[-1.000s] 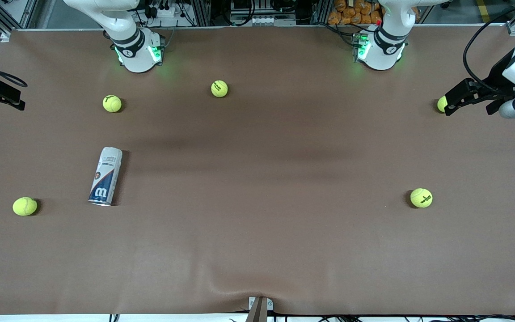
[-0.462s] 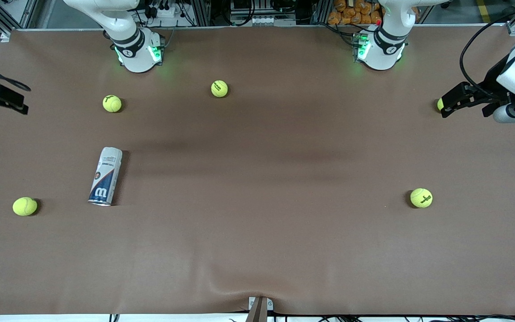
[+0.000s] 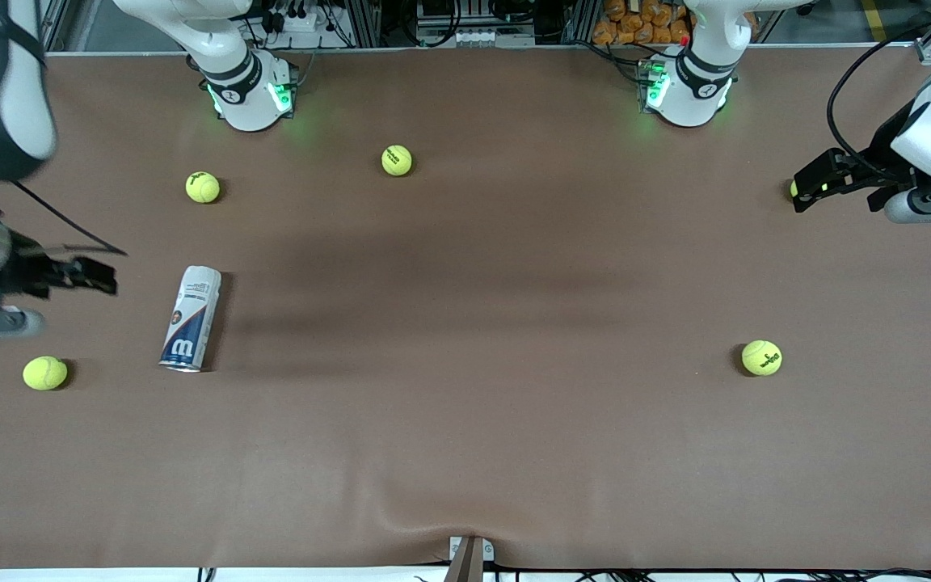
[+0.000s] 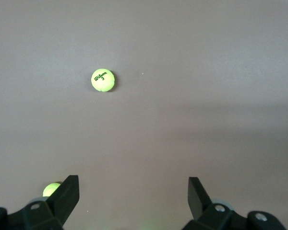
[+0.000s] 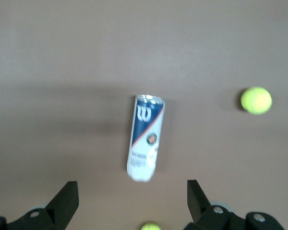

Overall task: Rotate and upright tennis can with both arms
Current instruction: 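Reach the right gripper down to the open end of the Wilson can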

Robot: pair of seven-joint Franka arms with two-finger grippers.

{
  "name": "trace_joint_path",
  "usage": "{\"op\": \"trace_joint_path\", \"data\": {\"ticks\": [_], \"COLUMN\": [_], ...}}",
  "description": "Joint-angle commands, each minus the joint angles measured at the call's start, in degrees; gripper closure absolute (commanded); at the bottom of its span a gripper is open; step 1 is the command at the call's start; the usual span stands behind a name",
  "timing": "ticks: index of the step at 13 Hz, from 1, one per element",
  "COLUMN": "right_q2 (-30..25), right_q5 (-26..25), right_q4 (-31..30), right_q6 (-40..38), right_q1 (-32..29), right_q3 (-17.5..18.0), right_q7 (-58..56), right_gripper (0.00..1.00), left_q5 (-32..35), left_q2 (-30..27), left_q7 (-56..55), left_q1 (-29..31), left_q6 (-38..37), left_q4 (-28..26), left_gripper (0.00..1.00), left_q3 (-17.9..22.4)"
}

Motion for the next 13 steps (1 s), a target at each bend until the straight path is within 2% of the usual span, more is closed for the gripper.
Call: {"op": "trace_joint_path", "data": {"ticks": [1,3,6,13], "right_q2": [7.1,14.5,20.7,24.4], "right_q5": [-0.1,0.1,0.3,0.4], "right_q4": [0.8,0.8,0.5,-5.1], "right_q6": [1.1,3.4,8.5,10.1], "right_q1": [-0.2,-1.0,-2.2,-3.5], "right_q3": [0.0,-0.1,-0.1,-0.1], "right_q7": [0.2,0.3,0.2,-0.2], "right_gripper": [0.00,0.00,0.00,0.00], "left_q5": [0.7,0.7,0.7,0.7], "left_q2": [0.2,0.1,0.2,0.2], "left_q7": [0.0,0.1,0.1,0.8], "left_q1": [0.2,0.3,0.3,0.2], "left_q6": [-1.0,-1.0,-0.9,-1.5], "left_q4": [0.8,0.7,0.6,0.1], "left_gripper": [0.00,0.00,0.00,0.00], "left_q3": [-0.4,-0.4,-0.4,-0.5]}}
